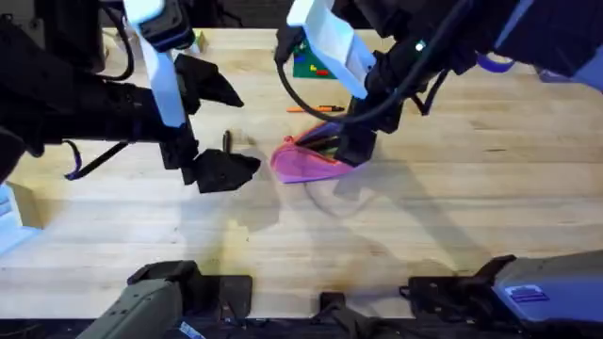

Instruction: Unzip the bag, pick up the pens from the table one at a time and place them inside, then zip the bag closed.

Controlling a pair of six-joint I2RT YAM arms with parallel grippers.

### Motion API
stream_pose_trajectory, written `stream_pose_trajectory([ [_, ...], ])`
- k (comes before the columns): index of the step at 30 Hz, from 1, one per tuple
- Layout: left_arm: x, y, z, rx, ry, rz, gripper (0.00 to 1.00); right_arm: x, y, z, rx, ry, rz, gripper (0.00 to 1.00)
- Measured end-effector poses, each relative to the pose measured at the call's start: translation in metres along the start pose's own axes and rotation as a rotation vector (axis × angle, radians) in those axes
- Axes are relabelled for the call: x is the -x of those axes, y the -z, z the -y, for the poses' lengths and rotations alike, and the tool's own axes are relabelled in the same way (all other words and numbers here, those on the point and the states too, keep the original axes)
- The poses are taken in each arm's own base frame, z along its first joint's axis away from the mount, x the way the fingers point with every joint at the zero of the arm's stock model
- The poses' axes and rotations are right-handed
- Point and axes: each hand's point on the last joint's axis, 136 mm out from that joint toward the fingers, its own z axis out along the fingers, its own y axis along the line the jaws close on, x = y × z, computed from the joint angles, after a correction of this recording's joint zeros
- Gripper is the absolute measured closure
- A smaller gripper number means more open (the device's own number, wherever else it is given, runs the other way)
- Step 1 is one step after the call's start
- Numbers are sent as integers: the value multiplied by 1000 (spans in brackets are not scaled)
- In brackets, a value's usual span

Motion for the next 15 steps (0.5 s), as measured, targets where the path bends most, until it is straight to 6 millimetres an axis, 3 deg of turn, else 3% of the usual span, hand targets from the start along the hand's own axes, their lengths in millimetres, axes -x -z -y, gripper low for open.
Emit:
stream_pose_trajectory([
  [4,0,0,0,0,0,0,7,3,15,0,-29,-95,39,4],
  [15,-4,0,-2,9,0,-22,7,-4,84,-12,-111,-171,189,4],
])
